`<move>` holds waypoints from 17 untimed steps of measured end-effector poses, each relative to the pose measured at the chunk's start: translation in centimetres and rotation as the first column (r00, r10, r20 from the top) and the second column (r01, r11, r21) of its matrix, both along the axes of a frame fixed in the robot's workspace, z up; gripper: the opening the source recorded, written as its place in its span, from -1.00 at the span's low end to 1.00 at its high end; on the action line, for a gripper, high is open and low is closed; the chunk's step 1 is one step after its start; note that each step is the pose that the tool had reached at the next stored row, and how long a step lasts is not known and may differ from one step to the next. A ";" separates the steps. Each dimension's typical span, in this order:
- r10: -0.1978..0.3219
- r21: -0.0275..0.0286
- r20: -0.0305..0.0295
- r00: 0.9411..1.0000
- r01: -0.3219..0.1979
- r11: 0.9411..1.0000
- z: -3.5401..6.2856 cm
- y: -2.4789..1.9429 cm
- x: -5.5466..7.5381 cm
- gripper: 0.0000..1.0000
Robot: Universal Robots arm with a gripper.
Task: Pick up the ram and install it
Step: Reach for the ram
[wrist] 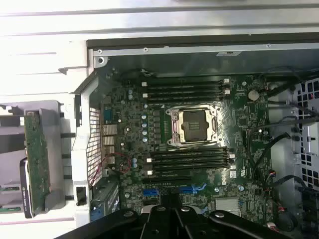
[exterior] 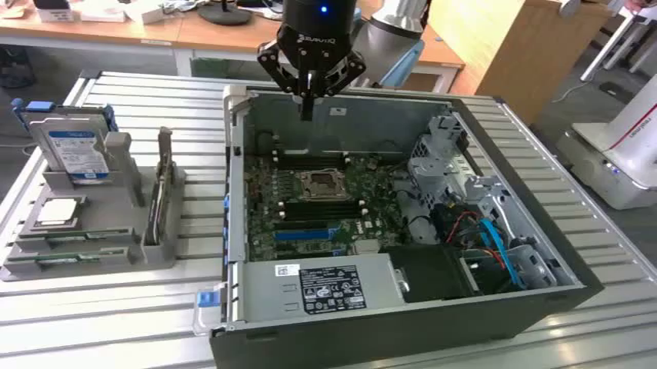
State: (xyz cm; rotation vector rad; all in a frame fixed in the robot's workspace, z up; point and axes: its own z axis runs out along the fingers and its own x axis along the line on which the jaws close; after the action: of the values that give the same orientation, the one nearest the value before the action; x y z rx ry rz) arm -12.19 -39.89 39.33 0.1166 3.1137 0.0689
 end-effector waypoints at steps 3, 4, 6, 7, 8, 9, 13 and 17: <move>0.000 0.000 0.000 1.000 0.000 1.000 0.00 0.00 0.0 -0.79; 0.000 0.000 0.000 1.000 0.000 1.000 0.00 0.00 0.0 -0.79; 0.000 0.000 0.000 1.000 0.000 1.000 0.00 0.00 0.0 -0.79; 0.000 0.000 0.000 1.000 0.000 1.000 -0.01 0.00 -0.1 -0.79; 0.000 0.000 0.000 1.000 0.000 1.000 0.00 0.00 -0.1 -0.79; 0.000 0.000 0.000 1.000 0.000 1.000 0.00 0.00 -0.1 -0.79; 0.000 0.000 0.000 1.000 0.000 1.000 0.00 0.00 -0.4 -0.79; 0.000 0.000 0.000 1.000 0.000 1.000 0.00 0.00 -0.8 -0.79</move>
State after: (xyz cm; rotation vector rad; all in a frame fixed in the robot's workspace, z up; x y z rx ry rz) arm -12.99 -39.89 39.33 0.1167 3.1138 0.0688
